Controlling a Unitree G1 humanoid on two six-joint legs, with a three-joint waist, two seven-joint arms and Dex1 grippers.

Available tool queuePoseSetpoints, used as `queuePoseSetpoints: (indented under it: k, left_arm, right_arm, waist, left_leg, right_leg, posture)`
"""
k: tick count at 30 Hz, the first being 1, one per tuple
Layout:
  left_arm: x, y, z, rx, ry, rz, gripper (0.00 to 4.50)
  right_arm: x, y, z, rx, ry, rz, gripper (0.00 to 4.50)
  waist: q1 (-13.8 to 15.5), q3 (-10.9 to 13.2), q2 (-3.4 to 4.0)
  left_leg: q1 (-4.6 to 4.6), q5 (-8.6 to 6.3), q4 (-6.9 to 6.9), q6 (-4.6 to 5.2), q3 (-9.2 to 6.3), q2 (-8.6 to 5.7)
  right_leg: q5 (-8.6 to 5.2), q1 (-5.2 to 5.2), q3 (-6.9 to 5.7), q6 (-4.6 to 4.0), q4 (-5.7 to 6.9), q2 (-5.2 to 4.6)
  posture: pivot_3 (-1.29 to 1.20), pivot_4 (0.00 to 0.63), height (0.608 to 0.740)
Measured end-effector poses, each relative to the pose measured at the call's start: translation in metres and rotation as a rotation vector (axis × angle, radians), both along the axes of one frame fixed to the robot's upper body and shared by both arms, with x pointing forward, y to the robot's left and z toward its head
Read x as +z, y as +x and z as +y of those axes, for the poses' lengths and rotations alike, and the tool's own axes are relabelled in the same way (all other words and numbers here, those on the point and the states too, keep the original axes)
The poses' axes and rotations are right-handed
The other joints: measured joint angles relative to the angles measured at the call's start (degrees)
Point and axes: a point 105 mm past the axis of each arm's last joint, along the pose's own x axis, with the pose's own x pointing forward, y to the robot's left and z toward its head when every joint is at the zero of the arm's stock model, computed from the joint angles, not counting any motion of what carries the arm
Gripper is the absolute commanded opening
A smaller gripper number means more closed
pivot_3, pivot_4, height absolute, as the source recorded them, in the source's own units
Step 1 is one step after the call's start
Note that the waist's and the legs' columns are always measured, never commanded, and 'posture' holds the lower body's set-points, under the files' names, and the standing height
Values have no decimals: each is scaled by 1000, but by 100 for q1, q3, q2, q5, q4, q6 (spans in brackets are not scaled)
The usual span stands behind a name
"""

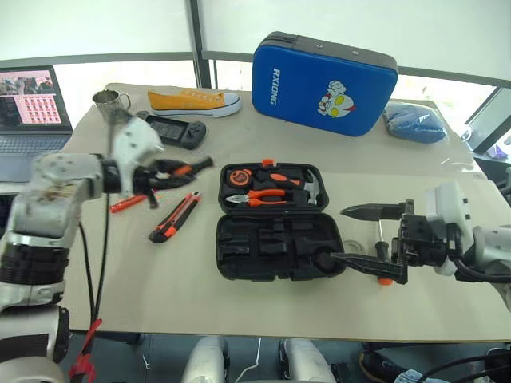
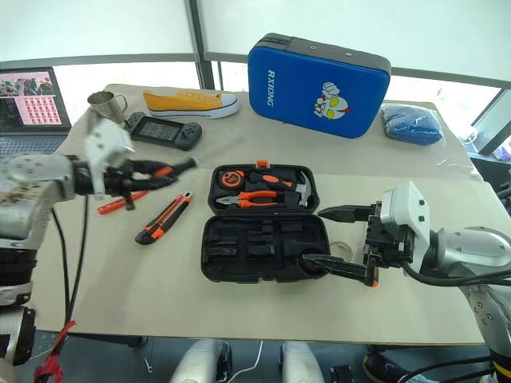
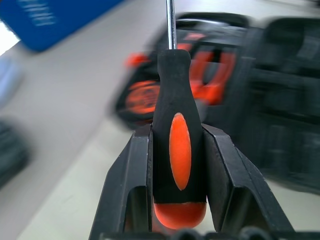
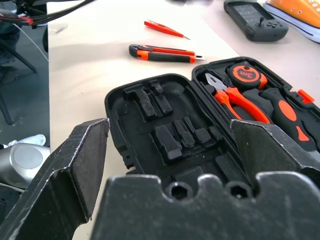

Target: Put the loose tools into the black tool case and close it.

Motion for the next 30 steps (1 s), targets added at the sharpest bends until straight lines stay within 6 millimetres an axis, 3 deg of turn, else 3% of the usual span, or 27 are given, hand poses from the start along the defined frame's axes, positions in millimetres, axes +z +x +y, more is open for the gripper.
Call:
queuePoseSetpoints:
  k: [6,14,30]
  left_arm:
    - [-41,-4,-53,-199,146,48,885]
    - [-67,6,-65,-204,211,70,885]
    - [-72,14,-73,-189,223,71,885]
  right_arm:
    - [-1,1,-2,-29,-3,-3,4500]
    - [-1,-3,-4,-75,-1,-5,4500]
    - [4,-1,-7,-143,5,-38,4500]
  waist:
    - [18,1,-1]
    - [-4,1,-1]
    - [6,0,-1]
  left_leg:
    - [-11,-1,13,2,-5,-5]
    - [-11,-1,13,4,-14,-4]
    - [-11,-2,18,5,-28,-6]
  right_leg:
    - [-1,0,3,4,-2,0]
    - [-2,-2,6,4,1,2]
    - [-2,2,6,7,3,0]
  posture:
    - [0,150,740]
    - [0,150,740]
    - [0,150,740]
